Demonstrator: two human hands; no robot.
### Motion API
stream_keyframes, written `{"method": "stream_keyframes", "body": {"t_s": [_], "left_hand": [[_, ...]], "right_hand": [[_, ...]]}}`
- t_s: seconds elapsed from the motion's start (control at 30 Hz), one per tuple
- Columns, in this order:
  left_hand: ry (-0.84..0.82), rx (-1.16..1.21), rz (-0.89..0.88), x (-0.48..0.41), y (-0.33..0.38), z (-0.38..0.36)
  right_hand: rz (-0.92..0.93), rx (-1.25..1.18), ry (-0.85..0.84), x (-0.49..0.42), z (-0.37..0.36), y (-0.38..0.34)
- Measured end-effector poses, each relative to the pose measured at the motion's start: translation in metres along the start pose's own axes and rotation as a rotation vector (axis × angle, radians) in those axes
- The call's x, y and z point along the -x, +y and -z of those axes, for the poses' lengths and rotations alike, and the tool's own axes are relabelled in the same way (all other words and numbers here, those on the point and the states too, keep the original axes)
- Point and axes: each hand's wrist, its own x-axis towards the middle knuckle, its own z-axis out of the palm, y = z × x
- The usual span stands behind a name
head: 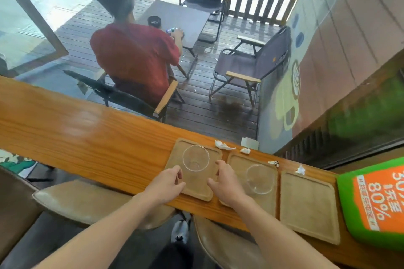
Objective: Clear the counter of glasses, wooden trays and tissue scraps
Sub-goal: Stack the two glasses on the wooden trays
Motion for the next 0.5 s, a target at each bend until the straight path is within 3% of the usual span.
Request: {"method": "stream_keyframes", "body": {"t_s": [0.27, 0.5], "left_hand": [[-0.021, 0.079, -0.020, -0.044, -0.020, 0.009], [0.015, 0.164, -0.118, -0.059, -0.021, 0.000]], "right_hand": [[-0.128, -0.093, 0.022, -0.029, -0.033, 0.004], [-0.084, -0.182, 0.024, -0.039, -0.048, 0.003]]}}
